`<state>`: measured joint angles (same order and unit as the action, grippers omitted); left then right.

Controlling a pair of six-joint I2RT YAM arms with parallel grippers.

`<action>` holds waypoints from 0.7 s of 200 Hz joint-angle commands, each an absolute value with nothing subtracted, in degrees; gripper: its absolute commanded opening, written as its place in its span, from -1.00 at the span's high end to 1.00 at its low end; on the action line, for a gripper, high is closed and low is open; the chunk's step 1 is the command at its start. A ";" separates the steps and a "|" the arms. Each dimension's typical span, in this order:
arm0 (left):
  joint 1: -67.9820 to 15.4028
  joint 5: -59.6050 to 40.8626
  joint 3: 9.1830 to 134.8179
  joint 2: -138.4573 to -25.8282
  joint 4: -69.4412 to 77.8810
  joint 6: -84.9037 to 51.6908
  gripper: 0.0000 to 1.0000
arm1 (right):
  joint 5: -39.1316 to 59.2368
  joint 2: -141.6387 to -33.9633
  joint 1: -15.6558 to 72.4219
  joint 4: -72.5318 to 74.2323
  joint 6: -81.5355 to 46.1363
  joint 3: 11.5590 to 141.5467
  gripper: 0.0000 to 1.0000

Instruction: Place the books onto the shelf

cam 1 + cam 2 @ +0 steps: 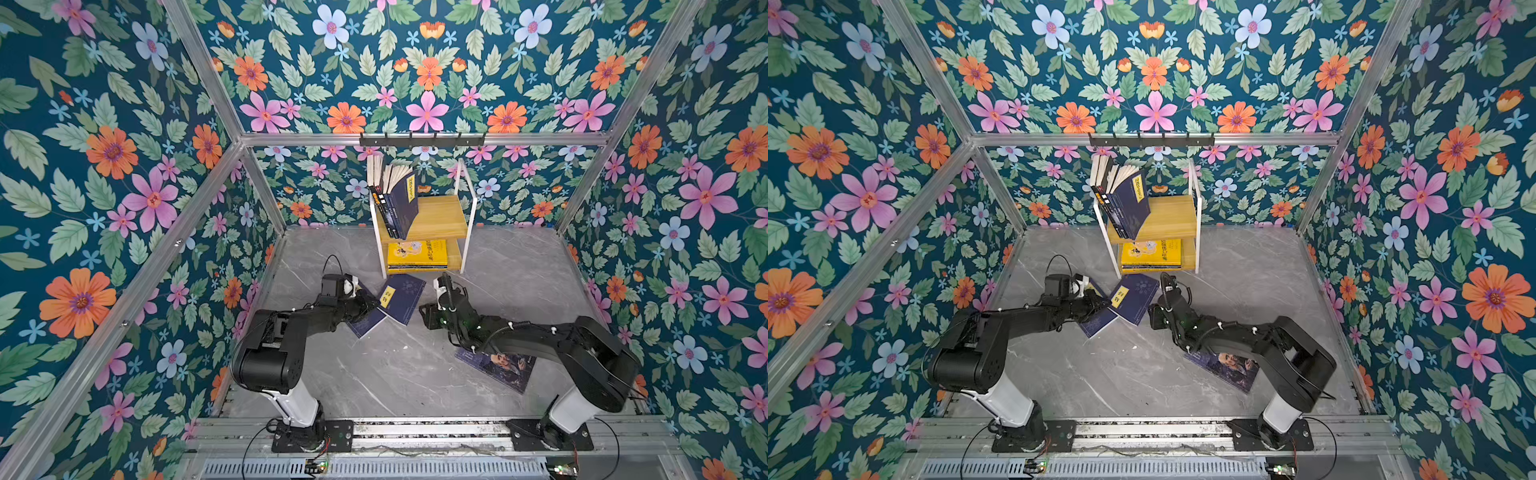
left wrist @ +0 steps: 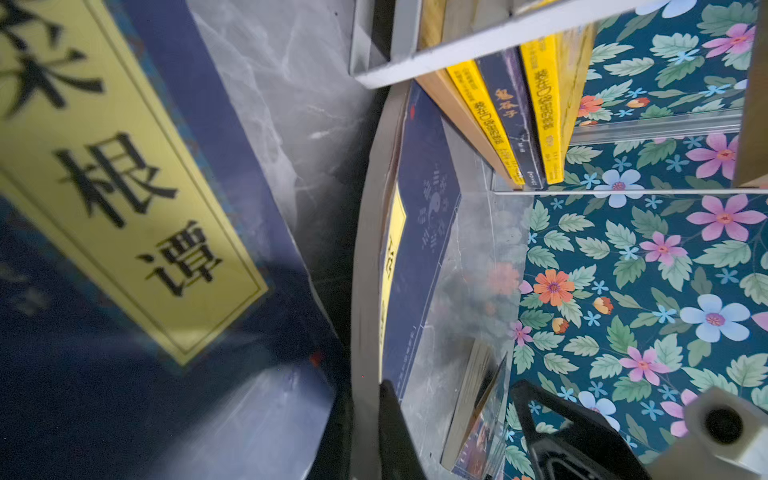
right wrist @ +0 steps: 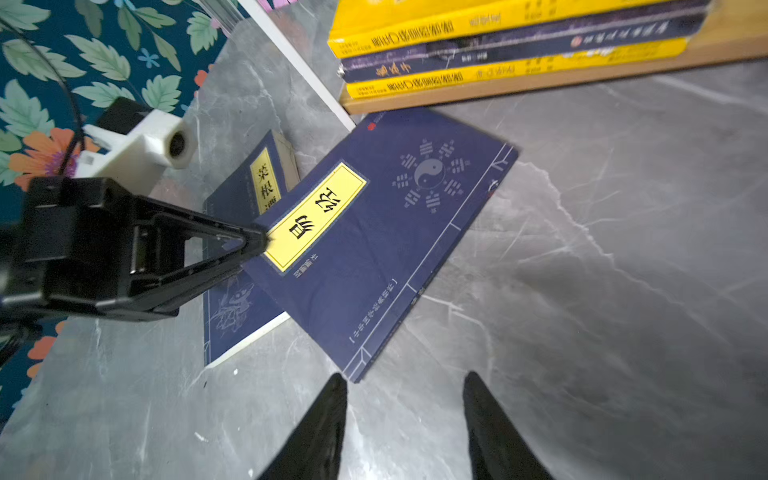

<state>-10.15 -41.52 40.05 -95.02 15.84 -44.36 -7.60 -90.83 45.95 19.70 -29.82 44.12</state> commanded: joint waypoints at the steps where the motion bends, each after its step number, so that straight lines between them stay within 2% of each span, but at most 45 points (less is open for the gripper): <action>1: -10.34 -43.82 41.00 -93.55 13.93 -41.92 1.00 | -8.57 -86.31 45.97 22.42 -20.48 42.23 0.01; 57: -13.15 -46.21 42.64 -86.85 6.26 -34.21 1.00 | -8.95 -72.65 45.97 21.54 -5.78 37.00 -0.12; 79: -13.43 -49.33 42.19 -85.32 6.11 -32.91 1.00 | -3.81 -68.49 45.97 24.78 5.68 32.80 -0.17; 91: -13.70 -51.39 42.32 -84.41 6.07 -32.38 1.00 | 1.77 -66.42 46.15 20.46 12.97 32.87 -0.26; 140: -14.99 -56.06 42.17 -79.52 4.84 -27.42 1.00 | 3.05 -57.77 46.68 18.21 31.44 28.83 -0.34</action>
